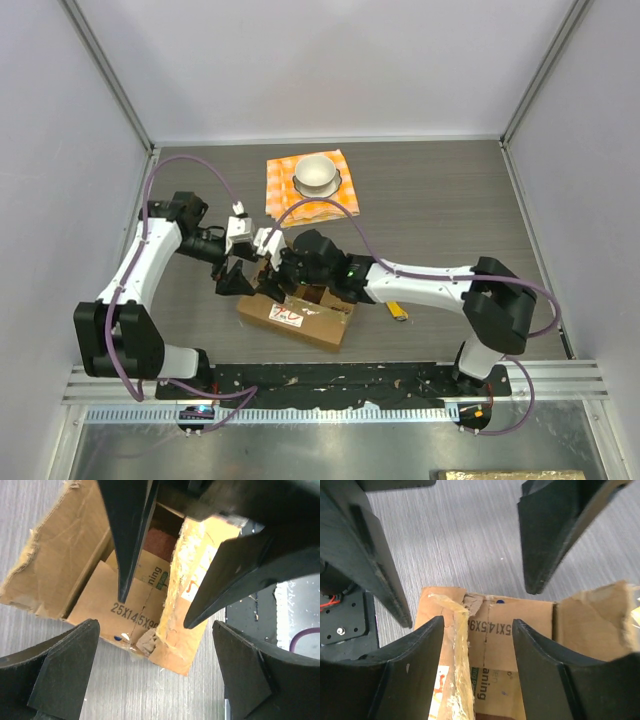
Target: Unpack the express box
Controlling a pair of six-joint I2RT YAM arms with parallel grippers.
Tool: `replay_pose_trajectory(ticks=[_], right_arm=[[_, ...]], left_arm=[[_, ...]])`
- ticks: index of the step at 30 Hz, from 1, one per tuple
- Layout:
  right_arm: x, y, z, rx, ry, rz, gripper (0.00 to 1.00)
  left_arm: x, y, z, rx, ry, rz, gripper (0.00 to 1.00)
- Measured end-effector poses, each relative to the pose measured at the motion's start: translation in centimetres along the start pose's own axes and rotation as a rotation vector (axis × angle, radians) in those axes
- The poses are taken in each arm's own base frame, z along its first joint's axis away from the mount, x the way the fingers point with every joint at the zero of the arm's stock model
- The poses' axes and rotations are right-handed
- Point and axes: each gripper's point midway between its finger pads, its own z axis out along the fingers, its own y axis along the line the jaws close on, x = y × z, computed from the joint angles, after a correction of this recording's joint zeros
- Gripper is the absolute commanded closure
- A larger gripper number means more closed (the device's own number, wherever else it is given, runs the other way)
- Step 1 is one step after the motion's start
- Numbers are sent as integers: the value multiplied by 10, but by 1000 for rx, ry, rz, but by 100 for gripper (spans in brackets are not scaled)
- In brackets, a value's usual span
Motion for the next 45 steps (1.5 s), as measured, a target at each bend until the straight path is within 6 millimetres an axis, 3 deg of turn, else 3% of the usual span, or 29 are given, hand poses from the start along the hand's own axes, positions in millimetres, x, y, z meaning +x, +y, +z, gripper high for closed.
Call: replay_pose_trajectory(ticks=[4, 7, 10, 12, 14, 15, 21, 24, 29, 33, 39, 45], right_arm=[[-32, -11, -27, 65, -59, 7, 34], [-67, -21, -72, 154, -156, 13, 31], [-94, -31, -136, 266, -288, 43, 27], [-97, -35, -167, 324, -347, 74, 20], [-84, -39, -187, 380, -372, 114, 18], [-68, -41, -197, 413, -369, 145, 16], [20, -49, -197, 512, -237, 265, 15], [47, -56, -193, 549, -182, 312, 15], [57, -70, -195, 597, -210, 366, 16], [66, -79, -190, 590, -234, 420, 18], [91, -77, -175, 534, -222, 502, 19], [81, -75, -181, 526, -266, 512, 20]], left_arm=[[-6, 3, -4, -15, 1, 27, 0], [-12, 4, -10, -42, 14, 64, 0], [-28, 8, -19, -82, 19, 118, 0], [-43, 10, -25, -107, 18, 153, 0], [-56, 9, -29, -124, 15, 194, 0], [-62, 7, -31, -131, 13, 216, 0], [-90, -17, -23, -89, 6, 292, 0], [-96, -27, -8, -24, 16, 278, 0], [-94, -41, 17, 87, 53, 219, 0], [-96, -66, 36, 179, 87, 199, 0], [-90, -99, 61, 306, 160, 176, 0], [-64, -107, 75, 354, 259, 116, 0]])
